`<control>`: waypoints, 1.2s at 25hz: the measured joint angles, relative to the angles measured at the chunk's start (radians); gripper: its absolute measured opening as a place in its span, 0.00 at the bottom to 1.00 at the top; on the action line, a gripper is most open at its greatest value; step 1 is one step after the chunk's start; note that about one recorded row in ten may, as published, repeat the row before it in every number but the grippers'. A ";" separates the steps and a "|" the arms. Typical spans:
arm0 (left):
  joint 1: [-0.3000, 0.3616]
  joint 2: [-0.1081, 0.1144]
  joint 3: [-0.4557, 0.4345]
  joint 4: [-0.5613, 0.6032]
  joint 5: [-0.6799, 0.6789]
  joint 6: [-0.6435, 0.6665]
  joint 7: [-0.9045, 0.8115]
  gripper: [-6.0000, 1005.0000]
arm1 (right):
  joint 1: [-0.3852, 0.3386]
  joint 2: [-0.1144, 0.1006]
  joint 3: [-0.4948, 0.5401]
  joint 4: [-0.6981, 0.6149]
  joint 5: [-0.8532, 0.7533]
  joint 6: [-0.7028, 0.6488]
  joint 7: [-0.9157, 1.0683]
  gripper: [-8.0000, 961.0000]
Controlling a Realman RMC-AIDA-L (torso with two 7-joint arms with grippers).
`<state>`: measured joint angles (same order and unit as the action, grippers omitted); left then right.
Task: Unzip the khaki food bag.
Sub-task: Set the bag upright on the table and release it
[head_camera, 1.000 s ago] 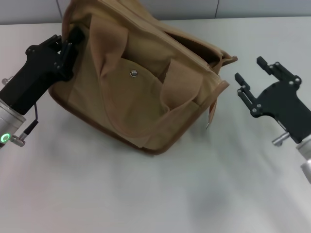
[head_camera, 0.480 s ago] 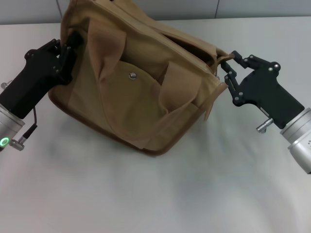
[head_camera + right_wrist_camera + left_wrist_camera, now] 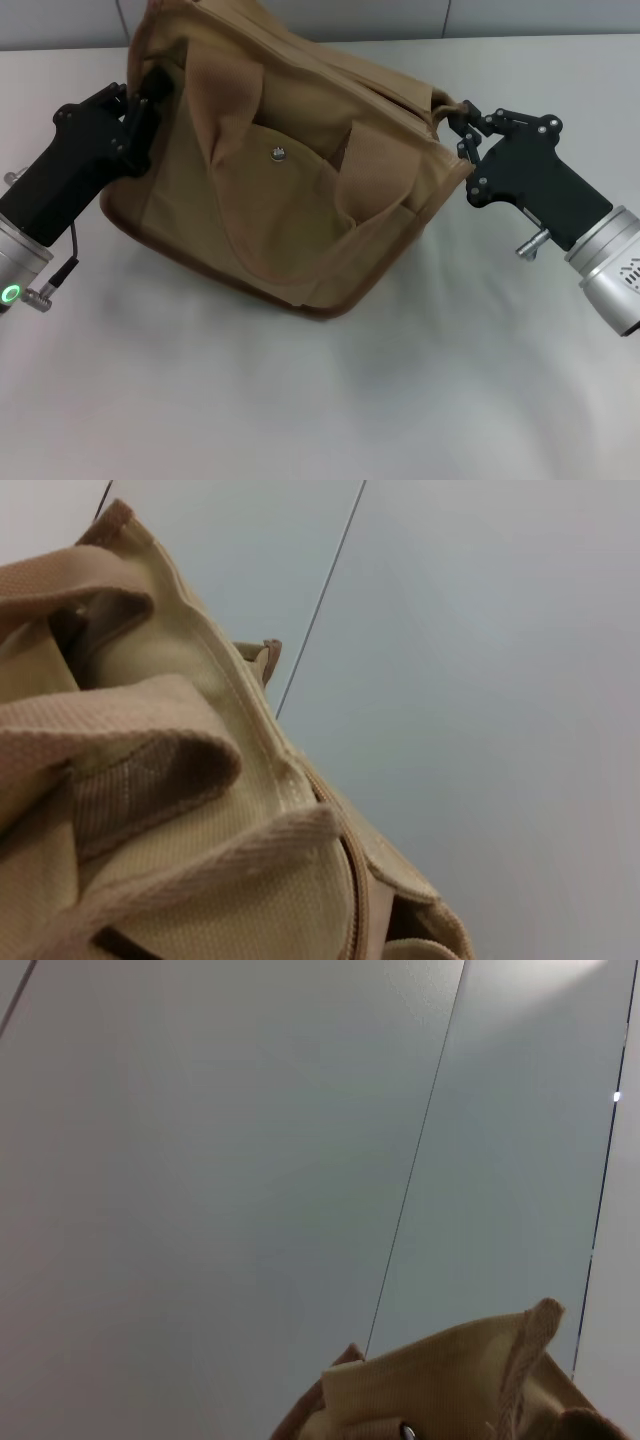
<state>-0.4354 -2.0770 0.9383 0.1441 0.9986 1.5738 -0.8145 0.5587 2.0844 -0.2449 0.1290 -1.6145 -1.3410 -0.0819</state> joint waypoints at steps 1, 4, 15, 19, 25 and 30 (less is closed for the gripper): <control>0.000 0.000 0.000 0.000 0.000 0.000 0.000 0.08 | 0.002 0.000 0.000 0.000 0.000 0.000 0.000 0.07; 0.000 0.000 0.000 0.000 0.001 -0.001 0.000 0.08 | 0.017 0.000 0.008 -0.012 0.002 0.001 0.045 0.07; -0.027 -0.004 0.006 -0.079 0.003 -0.026 0.073 0.08 | 0.176 0.000 0.037 -0.134 0.013 0.041 0.430 0.06; -0.021 -0.005 0.002 -0.081 0.000 -0.036 0.071 0.08 | 0.220 -0.001 0.037 -0.164 0.054 0.062 0.510 0.06; -0.018 -0.004 -0.002 -0.085 -0.001 -0.056 0.058 0.08 | 0.235 0.000 0.043 -0.181 0.081 0.067 0.571 0.07; -0.005 -0.004 -0.018 -0.094 -0.002 -0.064 0.062 0.12 | 0.215 0.002 0.057 -0.177 0.090 0.066 0.588 0.15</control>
<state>-0.4407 -2.0813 0.9202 0.0499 0.9965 1.5099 -0.7525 0.7741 2.0866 -0.1883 -0.0475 -1.5242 -1.2752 0.5061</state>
